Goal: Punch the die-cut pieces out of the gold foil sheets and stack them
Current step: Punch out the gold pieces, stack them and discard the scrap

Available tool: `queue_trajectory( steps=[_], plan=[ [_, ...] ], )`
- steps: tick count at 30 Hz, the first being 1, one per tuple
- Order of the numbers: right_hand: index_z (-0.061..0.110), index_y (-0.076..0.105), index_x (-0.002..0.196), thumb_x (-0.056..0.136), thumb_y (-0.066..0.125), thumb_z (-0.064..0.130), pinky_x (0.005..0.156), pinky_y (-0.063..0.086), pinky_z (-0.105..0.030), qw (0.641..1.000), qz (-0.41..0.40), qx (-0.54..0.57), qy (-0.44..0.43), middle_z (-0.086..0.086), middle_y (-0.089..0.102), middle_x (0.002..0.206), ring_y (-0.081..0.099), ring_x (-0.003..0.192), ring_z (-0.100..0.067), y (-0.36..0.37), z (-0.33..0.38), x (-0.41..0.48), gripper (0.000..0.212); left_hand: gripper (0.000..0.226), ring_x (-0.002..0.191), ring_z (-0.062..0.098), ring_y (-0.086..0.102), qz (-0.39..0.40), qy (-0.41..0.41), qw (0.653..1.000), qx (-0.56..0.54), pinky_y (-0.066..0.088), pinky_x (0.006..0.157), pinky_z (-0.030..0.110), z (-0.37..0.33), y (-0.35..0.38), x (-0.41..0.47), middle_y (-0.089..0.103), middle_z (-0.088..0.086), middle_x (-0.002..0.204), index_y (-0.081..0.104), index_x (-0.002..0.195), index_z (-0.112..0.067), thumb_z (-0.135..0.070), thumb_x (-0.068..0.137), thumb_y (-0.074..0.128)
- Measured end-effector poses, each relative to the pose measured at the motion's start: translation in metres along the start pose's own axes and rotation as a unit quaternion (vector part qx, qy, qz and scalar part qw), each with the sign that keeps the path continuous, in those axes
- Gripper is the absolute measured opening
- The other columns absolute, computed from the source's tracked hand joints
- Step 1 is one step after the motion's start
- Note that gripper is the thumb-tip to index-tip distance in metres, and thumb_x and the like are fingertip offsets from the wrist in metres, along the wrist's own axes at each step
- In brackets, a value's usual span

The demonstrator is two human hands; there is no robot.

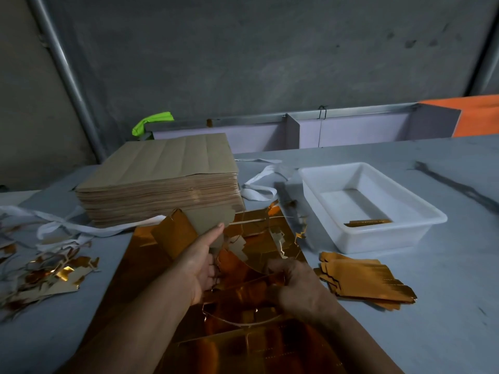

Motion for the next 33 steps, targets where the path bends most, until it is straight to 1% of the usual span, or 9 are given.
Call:
queue_trajectory(
  steps=[5,9,12,15,18,23,27,30,33],
  plan=[
    [0.055,0.062,0.083,0.085,0.067,0.014,0.085,0.044,-0.02,0.992,-0.011,-0.115,-0.042,0.03,0.054,0.103,0.048,0.104,0.001,-0.001,0.003,0.0,0.041,0.074,0.101,0.034,0.067,-0.019,-0.02,0.999,0.024,0.051,0.084,0.043,0.004,0.001,0.004,0.075,0.016,0.098,0.071,0.11,-0.008,-0.073,0.08,0.053],
    [0.033,0.069,0.104,0.082,0.065,0.02,0.095,0.038,-0.027,0.981,-0.048,-0.171,-0.076,0.018,0.053,0.114,0.036,0.116,-0.006,-0.01,0.005,0.001,0.025,0.072,0.104,0.034,0.065,-0.039,-0.018,0.999,0.032,0.045,0.096,0.047,0.008,-0.003,0.008,0.075,0.015,0.101,0.071,0.111,-0.008,-0.071,0.081,0.055],
    [0.033,0.069,0.102,0.083,0.066,0.025,0.093,0.041,-0.018,0.983,-0.049,-0.157,-0.077,0.028,0.046,0.111,0.04,0.114,0.001,-0.011,0.005,0.0,0.021,0.078,0.103,0.032,0.065,-0.045,-0.032,0.997,0.053,0.045,0.081,0.043,0.01,-0.005,0.009,0.076,0.012,0.096,0.072,0.108,-0.011,-0.078,0.071,0.058],
    [0.035,0.07,0.102,0.087,0.064,0.018,0.082,0.05,-0.011,0.992,-0.006,-0.086,-0.095,0.029,0.062,0.104,0.059,0.101,0.007,-0.003,0.011,0.0,0.023,0.076,0.097,0.03,0.068,-0.01,-0.041,0.995,0.086,0.048,0.068,0.037,0.009,0.0,0.006,0.077,0.009,0.094,0.071,0.107,-0.017,-0.074,0.058,0.071],
    [0.041,0.069,0.114,0.091,0.062,0.012,0.084,0.057,-0.021,0.996,0.018,-0.022,-0.085,0.024,0.068,0.11,0.066,0.1,0.002,0.0,0.013,-0.001,0.037,0.057,0.095,0.031,0.07,0.01,-0.04,0.993,0.109,0.053,0.084,0.044,0.01,0.002,0.003,0.076,0.01,0.094,0.077,0.088,-0.017,-0.053,0.045,0.085],
    [0.035,0.073,0.095,0.09,0.067,0.022,0.075,0.059,-0.027,0.999,0.0,0.016,-0.032,0.008,0.075,0.093,0.072,0.082,-0.008,-0.002,0.003,-0.003,0.015,0.022,0.096,0.032,0.068,-0.038,-0.016,0.997,0.067,0.053,0.09,0.043,0.007,-0.005,0.005,0.075,0.013,0.095,0.078,0.084,-0.009,-0.027,0.072,0.08],
    [0.036,0.073,0.084,0.083,0.061,0.014,0.06,0.054,-0.023,0.996,-0.054,0.073,0.009,0.002,0.072,0.08,0.068,0.072,-0.015,-0.011,-0.006,-0.006,0.024,0.018,0.103,0.036,0.063,-0.059,-0.008,0.998,0.033,0.047,0.099,0.05,0.009,-0.005,0.004,0.072,0.015,0.098,0.075,0.086,-0.011,-0.028,0.08,0.072],
    [0.031,0.071,0.082,0.084,0.057,0.001,0.058,0.052,-0.023,0.964,-0.094,0.245,0.047,0.0,0.068,0.076,0.066,0.069,-0.019,-0.019,-0.016,-0.007,0.033,0.02,0.094,0.032,0.066,-0.056,-0.011,0.998,-0.014,0.05,0.091,0.045,0.013,-0.002,0.003,0.072,0.013,0.089,0.068,0.093,-0.008,-0.027,0.088,0.064],
    [0.003,0.058,0.111,0.072,0.06,0.01,0.061,0.053,-0.038,0.897,-0.129,0.408,0.112,-0.021,0.061,0.096,0.063,0.079,-0.034,-0.026,-0.03,-0.005,0.039,0.015,0.09,0.024,0.067,-0.03,-0.027,0.999,-0.03,0.052,0.078,0.04,0.022,0.001,0.003,0.074,0.007,0.079,0.071,0.093,-0.009,-0.022,0.086,0.068]
  ],
)
Point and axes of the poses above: each hand's wrist, its own x-axis towards the middle knuckle, its own y-axis out of the palm, z = x × y, the point moved 6 cm from there along x, towards the middle knuckle
